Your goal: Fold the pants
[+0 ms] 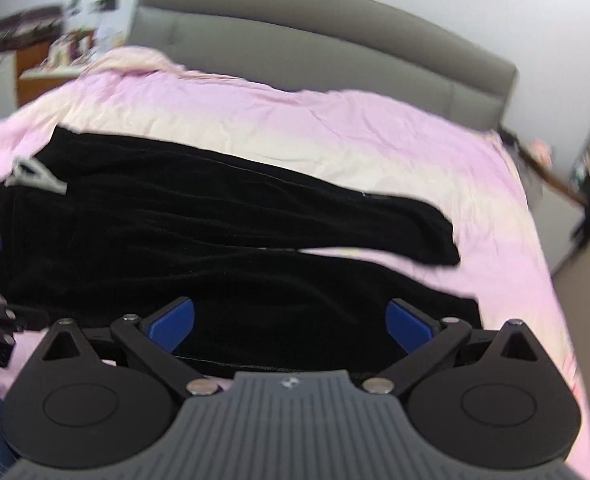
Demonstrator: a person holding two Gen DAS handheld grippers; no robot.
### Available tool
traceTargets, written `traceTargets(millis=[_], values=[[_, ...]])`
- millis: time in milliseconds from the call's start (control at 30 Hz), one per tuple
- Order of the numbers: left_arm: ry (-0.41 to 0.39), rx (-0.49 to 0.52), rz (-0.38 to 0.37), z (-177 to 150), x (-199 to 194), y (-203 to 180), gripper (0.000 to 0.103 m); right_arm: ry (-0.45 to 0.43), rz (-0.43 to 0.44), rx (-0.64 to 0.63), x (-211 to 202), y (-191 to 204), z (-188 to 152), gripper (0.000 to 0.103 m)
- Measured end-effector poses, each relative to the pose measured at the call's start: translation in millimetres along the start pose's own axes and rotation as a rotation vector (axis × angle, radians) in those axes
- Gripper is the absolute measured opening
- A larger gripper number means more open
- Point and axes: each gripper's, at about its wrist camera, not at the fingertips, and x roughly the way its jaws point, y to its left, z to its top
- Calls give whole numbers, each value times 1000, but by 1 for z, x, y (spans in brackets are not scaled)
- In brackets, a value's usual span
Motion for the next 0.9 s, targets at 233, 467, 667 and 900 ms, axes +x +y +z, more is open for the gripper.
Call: traceTargets(millis=[233,467,667,900], values=[[18,311,40,-11,45,-9,103,-207,213,-615,40,37,-30,98],[95,471,11,-27,73,0,103,-212,335,-1072,97,56,-86,89],[146,560,21,-39,95,20,103,-153,331,-1124,125,53,-108,81],[155,739,106,-68,114,30,103,-111,253,-1224,138,40,-131,69]])
